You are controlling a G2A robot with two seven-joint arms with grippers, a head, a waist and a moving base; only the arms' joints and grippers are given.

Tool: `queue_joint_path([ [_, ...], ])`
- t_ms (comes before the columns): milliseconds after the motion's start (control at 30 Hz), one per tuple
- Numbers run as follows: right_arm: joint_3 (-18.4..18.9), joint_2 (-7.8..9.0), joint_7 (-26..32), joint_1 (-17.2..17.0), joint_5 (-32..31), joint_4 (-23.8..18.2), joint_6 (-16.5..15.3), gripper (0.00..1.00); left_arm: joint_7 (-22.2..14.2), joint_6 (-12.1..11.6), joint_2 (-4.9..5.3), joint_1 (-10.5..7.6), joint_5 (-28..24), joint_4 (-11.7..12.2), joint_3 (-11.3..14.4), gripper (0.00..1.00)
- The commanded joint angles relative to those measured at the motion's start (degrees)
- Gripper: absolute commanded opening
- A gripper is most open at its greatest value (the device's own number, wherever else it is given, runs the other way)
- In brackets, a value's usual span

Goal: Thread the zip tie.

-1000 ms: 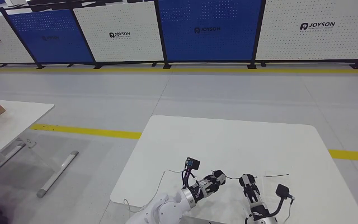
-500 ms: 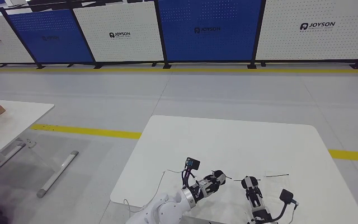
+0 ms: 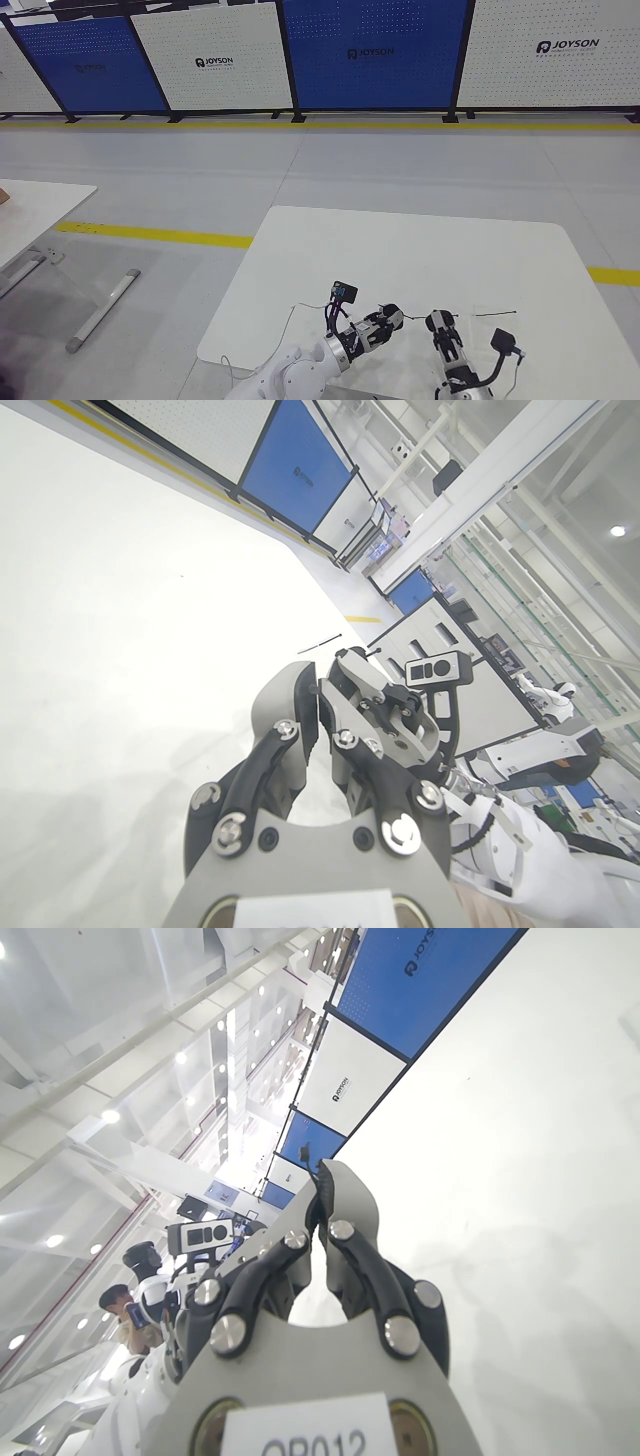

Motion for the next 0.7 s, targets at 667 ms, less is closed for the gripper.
queue_joint_path([
  [667, 2.1, -0.59, 1.3, -1.8, 0.4, -0.3, -2.1, 0.0, 0.0, 0.0, 0.0, 0.0, 0.0, 0.0, 0.0, 0.0],
])
